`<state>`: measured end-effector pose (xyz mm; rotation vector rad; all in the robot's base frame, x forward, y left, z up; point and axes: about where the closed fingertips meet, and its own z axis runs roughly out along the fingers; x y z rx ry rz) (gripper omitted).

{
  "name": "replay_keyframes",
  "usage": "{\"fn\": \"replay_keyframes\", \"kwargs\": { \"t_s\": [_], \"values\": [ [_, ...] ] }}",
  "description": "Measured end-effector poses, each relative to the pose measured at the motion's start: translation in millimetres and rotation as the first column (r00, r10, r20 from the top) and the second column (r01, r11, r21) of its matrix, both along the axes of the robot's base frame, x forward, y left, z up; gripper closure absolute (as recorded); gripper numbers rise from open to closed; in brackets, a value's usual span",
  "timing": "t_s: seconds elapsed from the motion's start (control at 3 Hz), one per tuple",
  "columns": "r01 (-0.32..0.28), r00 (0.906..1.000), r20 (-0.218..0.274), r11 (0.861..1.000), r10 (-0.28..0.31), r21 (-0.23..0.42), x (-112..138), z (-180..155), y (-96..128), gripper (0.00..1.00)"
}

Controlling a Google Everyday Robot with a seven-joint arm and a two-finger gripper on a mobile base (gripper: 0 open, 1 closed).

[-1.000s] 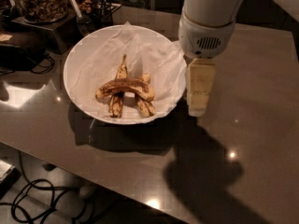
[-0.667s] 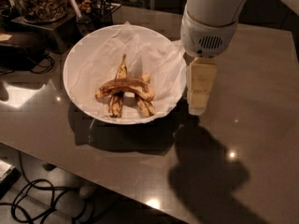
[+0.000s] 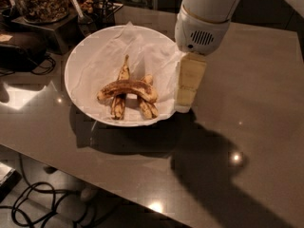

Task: Pick banana from white bowl

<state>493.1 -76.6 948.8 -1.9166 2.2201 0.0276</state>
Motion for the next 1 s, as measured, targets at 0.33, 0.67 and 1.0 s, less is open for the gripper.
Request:
{"fn": "replay_keyframes", "kwargs": {
  "t_s": [0.33, 0.67, 1.0],
  "values": [
    [0.03, 0.9993, -0.023, 0.999, -0.03, 0.01, 2.0, -0.9, 12.5, 0.07],
    [0.053, 0.9982, -0.03, 0.999, -0.053, 0.006, 3.8, -2.3, 20.8, 0.1],
    [0.05, 0.9984, -0.027, 0.999, -0.051, -0.003, 5.3, -3.7, 24.6, 0.13]
  ]
}}
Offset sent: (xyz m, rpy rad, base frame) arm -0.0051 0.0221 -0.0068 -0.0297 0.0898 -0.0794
